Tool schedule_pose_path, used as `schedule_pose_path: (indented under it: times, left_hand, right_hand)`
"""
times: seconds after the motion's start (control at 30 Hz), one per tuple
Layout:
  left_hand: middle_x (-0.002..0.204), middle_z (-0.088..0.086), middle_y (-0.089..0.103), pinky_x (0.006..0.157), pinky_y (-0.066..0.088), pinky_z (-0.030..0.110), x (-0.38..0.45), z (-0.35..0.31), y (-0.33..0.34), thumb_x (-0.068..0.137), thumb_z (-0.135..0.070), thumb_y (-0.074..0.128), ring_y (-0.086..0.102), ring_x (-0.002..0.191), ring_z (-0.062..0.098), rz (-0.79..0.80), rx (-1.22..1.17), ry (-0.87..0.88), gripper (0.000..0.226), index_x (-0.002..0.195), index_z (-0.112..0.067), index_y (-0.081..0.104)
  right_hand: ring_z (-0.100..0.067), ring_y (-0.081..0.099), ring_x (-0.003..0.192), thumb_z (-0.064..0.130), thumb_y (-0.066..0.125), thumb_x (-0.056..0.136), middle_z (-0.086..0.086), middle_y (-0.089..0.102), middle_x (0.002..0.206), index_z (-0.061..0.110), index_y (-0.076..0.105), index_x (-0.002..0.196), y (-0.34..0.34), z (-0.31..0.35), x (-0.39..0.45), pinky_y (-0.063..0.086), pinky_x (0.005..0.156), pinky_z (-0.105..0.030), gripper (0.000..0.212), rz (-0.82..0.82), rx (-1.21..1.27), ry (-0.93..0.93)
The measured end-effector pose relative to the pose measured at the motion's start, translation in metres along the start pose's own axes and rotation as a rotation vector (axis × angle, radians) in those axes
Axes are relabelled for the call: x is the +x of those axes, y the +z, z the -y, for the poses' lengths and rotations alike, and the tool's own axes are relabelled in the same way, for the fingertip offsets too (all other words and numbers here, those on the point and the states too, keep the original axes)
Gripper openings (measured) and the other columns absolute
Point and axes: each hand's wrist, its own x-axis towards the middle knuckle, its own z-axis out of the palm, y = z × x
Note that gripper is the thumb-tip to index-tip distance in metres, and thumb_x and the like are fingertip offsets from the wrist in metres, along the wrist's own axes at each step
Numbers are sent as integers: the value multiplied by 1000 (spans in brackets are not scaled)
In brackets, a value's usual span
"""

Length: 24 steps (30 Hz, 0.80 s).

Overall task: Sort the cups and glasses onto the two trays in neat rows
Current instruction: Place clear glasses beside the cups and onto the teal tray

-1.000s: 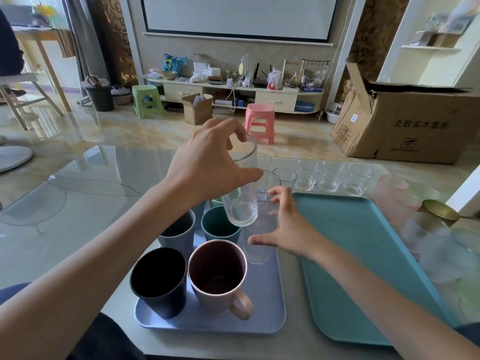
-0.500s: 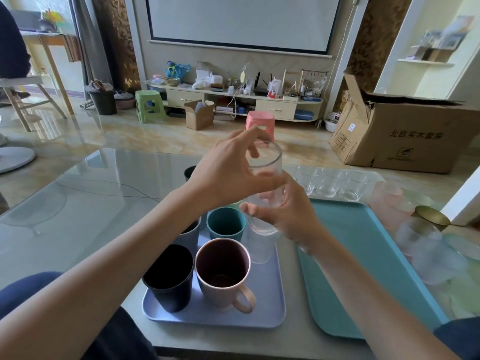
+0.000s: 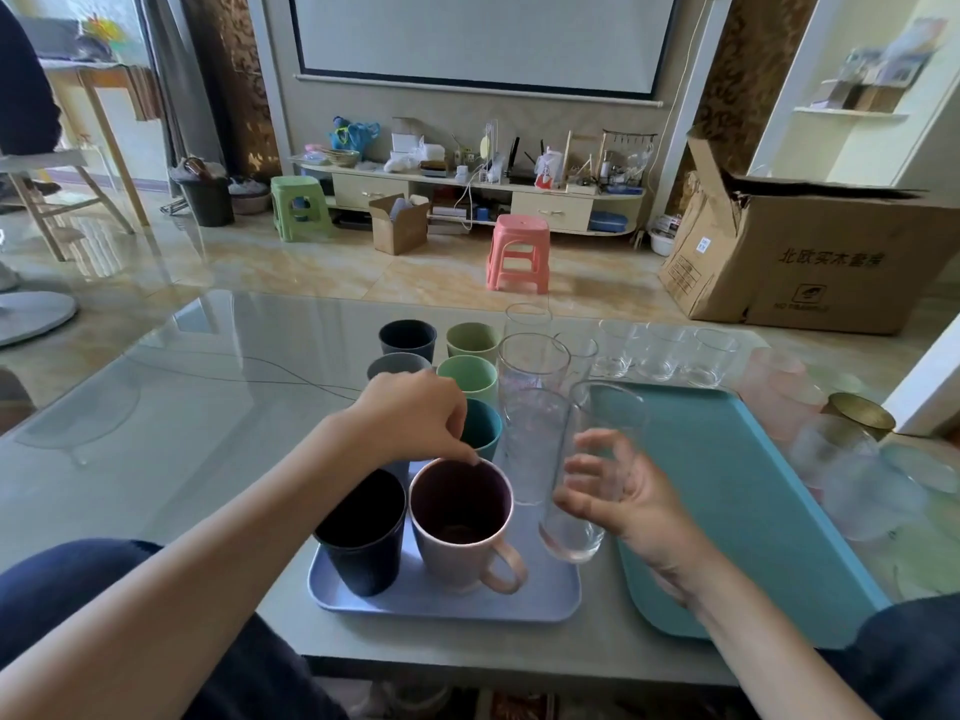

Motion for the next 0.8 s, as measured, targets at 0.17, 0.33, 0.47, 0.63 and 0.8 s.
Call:
schedule_pose_path:
  times: [0.17, 0.33, 0.47, 0.63, 0.8]
  left_hand:
    - [90, -7, 67, 63, 43, 27, 2, -2, 4, 71, -54, 68, 62, 84, 18, 22, 57, 26, 33, 89, -27, 68]
    - [98, -3, 64, 60, 39, 28, 2, -2, 13, 73, -43, 71, 61, 86, 20, 41, 89, 53, 28, 95, -27, 63]
    - [95, -4, 65, 62, 45, 30, 6, -3, 15, 73, -31, 73, 61, 86, 21, 67, 41, 75, 29, 99, -24, 62]
    - [81, -8, 56, 63, 44, 30, 10, -1, 16, 70, -22, 76, 57, 80, 19, 98, -25, 94, 25, 91, -23, 63]
    - [87, -6, 67, 61, 40, 28, 8, 2, 14, 69, -21, 75, 61, 85, 19, 81, -31, 107, 27, 94, -25, 65]
  right_hand:
    - [-15, 63, 101, 32, 91, 44, -2, 65, 108, 25, 57, 109, 19, -21, -6, 54, 77, -22, 73, -19, -6, 49]
    - [-13, 61, 105, 38, 90, 43, 2, 64, 109, 31, 57, 106, 29, -37, -7, 51, 90, -32, 71, -12, 16, 90]
    - [-10, 61, 99, 52, 90, 31, 5, 65, 102, 34, 57, 106, 35, -47, -9, 52, 88, -28, 84, -10, 26, 86]
    - [-10, 60, 98, 24, 89, 49, -2, 62, 102, 25, 54, 107, 40, -52, -10, 48, 90, -28, 67, 7, 24, 24]
    - [0, 59, 103, 12, 85, 59, -2, 60, 110, 19, 51, 116, 41, -53, -11, 46, 89, -15, 67, 60, -67, -19]
